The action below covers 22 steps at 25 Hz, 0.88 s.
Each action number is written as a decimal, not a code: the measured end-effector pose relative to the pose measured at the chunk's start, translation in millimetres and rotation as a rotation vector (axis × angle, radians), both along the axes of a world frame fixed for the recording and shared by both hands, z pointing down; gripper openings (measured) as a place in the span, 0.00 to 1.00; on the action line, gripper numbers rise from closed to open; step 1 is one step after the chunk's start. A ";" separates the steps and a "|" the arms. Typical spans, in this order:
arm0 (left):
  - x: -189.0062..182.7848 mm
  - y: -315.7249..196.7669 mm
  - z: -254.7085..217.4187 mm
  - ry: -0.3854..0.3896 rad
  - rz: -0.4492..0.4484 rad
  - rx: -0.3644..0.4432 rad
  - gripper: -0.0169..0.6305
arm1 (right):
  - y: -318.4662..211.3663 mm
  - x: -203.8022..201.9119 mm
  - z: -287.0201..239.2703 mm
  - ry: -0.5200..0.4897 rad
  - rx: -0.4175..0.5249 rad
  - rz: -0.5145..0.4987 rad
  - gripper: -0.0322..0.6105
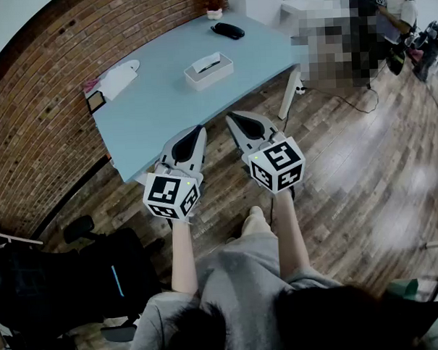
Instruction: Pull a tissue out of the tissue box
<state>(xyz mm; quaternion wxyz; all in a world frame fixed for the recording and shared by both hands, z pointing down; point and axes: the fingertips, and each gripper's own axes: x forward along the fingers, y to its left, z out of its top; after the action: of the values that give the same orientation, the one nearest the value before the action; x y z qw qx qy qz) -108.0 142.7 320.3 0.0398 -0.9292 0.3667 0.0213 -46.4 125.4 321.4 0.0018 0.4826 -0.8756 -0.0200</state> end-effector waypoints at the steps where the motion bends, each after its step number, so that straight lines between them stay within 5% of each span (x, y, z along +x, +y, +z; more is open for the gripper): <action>1: -0.5 1.3 1.8 -0.003 0.001 -0.006 0.03 | 1.3 -0.8 1.6 -0.001 -0.005 -0.001 0.05; 22: -2.7 -37.8 13.6 0.004 -0.050 -0.051 0.03 | -35.3 12.5 8.6 -0.031 -0.028 -0.006 0.05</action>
<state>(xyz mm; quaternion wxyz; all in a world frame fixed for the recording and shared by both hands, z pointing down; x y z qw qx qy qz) -110.7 104.9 333.8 0.0158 -0.9204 0.3905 0.0127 -33.9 90.1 330.0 -0.0049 0.4801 -0.8772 -0.0004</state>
